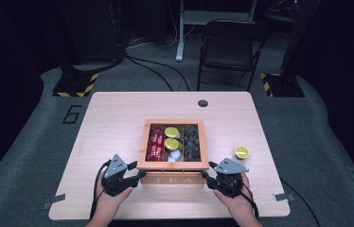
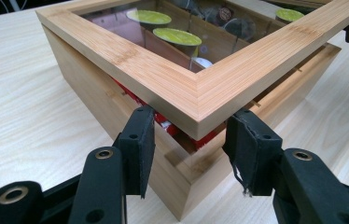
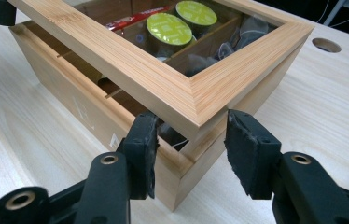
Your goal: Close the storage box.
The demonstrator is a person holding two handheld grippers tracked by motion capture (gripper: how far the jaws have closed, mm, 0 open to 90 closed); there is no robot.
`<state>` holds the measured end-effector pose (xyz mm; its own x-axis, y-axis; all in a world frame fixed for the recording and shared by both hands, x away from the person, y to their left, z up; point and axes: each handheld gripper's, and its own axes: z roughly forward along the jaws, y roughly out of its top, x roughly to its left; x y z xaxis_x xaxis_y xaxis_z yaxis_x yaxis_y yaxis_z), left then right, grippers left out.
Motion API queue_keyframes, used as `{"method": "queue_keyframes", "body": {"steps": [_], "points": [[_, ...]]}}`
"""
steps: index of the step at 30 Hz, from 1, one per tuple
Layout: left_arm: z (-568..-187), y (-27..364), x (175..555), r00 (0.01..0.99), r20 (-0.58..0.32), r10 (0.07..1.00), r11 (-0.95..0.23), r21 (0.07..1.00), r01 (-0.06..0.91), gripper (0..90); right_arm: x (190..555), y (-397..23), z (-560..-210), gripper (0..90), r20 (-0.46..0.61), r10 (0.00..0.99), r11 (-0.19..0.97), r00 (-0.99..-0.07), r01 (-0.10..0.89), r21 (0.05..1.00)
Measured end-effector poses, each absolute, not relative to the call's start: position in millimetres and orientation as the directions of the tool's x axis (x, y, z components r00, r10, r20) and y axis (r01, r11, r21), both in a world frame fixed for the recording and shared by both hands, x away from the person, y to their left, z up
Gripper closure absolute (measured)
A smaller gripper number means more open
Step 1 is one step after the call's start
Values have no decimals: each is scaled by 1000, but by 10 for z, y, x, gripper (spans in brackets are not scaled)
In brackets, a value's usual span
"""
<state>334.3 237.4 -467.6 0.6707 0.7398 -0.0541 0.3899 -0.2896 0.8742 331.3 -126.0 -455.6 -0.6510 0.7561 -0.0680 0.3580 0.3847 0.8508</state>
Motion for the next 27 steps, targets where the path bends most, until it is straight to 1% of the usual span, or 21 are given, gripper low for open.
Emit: {"method": "queue_keyframes", "body": {"steps": [11, 15, 18, 22, 23, 24, 27], "points": [[-4728, 2374, 3330, 672, -74, 736, -294, 861, 416, 522, 3313, -1260, -4621, 533, -57, 753, 396, -656, 382, 835], [-4745, 2363, 3331, 671, -63, 739, -303, 858, 414, 521, 3313, -1256, -4640, 529, -52, 752, 401, -657, 393, 827], [-4732, 2369, 3326, 679, -56, 732, -331, 841, 427, 515, 3314, -1256, -4647, 531, -53, 750, 406, -659, 396, 824], [-4739, 2374, 3332, 679, -87, 729, -322, 832, 452, 471, 3316, -1255, -4660, 530, -52, 744, 422, -667, 409, 809], [-4747, 2385, 3339, 670, -107, 734, -304, 831, 465, 441, 3317, -1257, -4667, 528, -44, 741, 423, -670, 415, 805], [-4745, 2375, 3329, 660, -123, 741, -275, 841, 465, 438, 3319, -1266, -4670, 528, -44, 735, 426, -677, 410, 806], [-4720, 2384, 3324, 667, -111, 737, -282, 846, 452, 438, 3315, -1305, -4636, 530, -25, 735, 405, -677, 409, 818]]}}
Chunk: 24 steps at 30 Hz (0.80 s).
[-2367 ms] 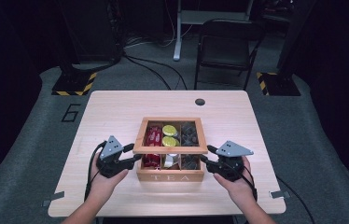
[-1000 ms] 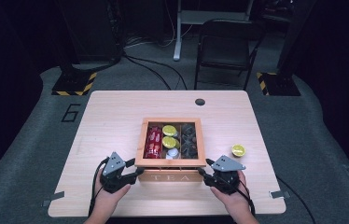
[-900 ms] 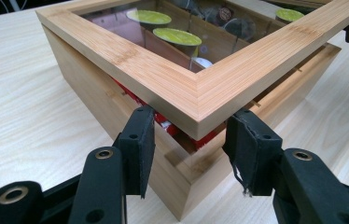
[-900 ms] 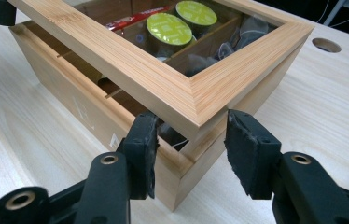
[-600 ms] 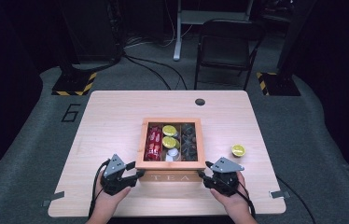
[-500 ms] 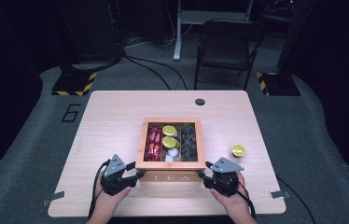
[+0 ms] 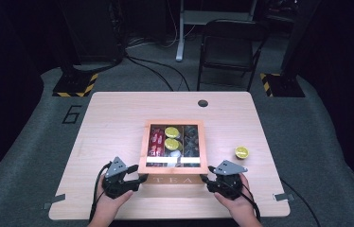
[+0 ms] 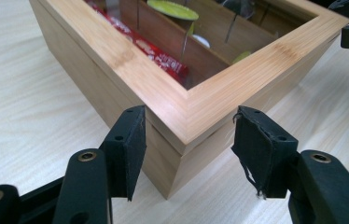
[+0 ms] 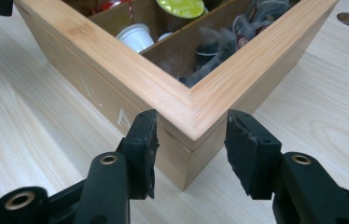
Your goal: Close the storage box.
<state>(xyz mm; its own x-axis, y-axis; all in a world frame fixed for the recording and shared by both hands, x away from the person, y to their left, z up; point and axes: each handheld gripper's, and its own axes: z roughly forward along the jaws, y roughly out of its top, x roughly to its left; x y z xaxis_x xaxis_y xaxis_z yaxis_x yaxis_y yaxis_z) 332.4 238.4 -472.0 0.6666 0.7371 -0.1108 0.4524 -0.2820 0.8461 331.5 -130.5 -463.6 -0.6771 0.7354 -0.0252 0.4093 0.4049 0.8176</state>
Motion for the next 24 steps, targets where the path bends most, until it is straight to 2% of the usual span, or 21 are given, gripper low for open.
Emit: {"method": "queue_keyframes", "body": {"steps": [10, 15, 24], "points": [[-4666, 2411, 3325, 667, -66, 742, -306, 852, 425, 430, 3307, -1332, -4602, 484, -12, 743, 381, -670, 408, 830], [-4619, 2455, 3337, 676, -70, 734, -313, 847, 429, 403, 3306, -1378, -4548, 480, -12, 729, 373, -685, 383, 845], [-4624, 2535, 3383, 664, -95, 742, -286, 850, 442, 379, 3344, -1524, -4536, 429, 5, 760, 340, -649, 405, 849]]}}
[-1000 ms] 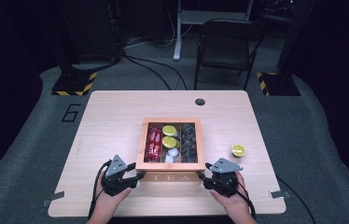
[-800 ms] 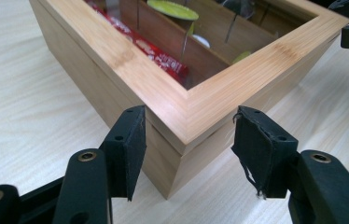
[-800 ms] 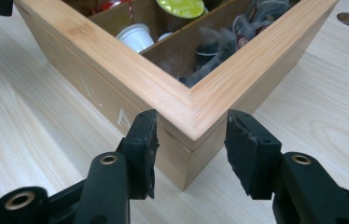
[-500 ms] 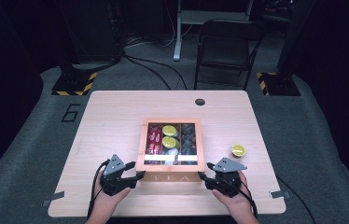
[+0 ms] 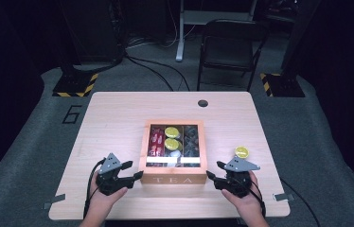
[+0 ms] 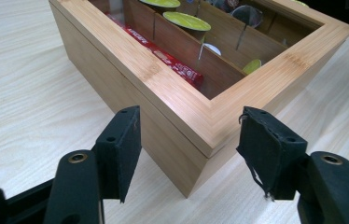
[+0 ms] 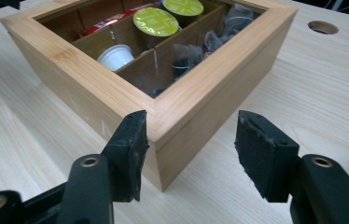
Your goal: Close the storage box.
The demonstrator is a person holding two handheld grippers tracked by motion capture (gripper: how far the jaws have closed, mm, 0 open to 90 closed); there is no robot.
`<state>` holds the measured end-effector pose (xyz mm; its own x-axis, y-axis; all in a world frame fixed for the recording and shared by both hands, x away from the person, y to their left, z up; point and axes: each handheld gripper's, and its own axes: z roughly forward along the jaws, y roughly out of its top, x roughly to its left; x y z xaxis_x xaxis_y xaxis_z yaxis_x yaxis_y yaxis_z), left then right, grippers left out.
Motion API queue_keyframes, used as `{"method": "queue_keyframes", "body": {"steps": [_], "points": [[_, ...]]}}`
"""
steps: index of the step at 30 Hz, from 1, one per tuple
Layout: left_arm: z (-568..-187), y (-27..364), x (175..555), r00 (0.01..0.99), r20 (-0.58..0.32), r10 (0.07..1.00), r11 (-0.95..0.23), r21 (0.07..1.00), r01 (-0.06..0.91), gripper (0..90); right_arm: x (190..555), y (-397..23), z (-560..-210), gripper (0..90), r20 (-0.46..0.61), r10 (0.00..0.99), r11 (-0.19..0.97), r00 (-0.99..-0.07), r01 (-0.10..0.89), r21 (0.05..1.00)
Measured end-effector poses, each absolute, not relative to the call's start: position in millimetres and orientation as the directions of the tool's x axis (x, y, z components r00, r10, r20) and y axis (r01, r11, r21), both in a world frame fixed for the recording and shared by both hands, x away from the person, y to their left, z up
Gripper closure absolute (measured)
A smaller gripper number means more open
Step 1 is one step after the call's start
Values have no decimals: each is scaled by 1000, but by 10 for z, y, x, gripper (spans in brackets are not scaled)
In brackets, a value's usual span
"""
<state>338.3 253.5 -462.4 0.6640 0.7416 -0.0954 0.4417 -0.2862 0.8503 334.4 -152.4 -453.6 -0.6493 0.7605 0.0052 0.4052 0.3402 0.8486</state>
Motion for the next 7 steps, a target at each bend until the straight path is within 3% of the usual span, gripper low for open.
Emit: {"method": "queue_keyframes", "body": {"steps": [7], "points": [[-4633, 2575, 3412, 677, -134, 723, -273, 846, 458, 339, 3344, -1570, -4554, 405, 13, 773, 326, -635, 414, 850]]}}
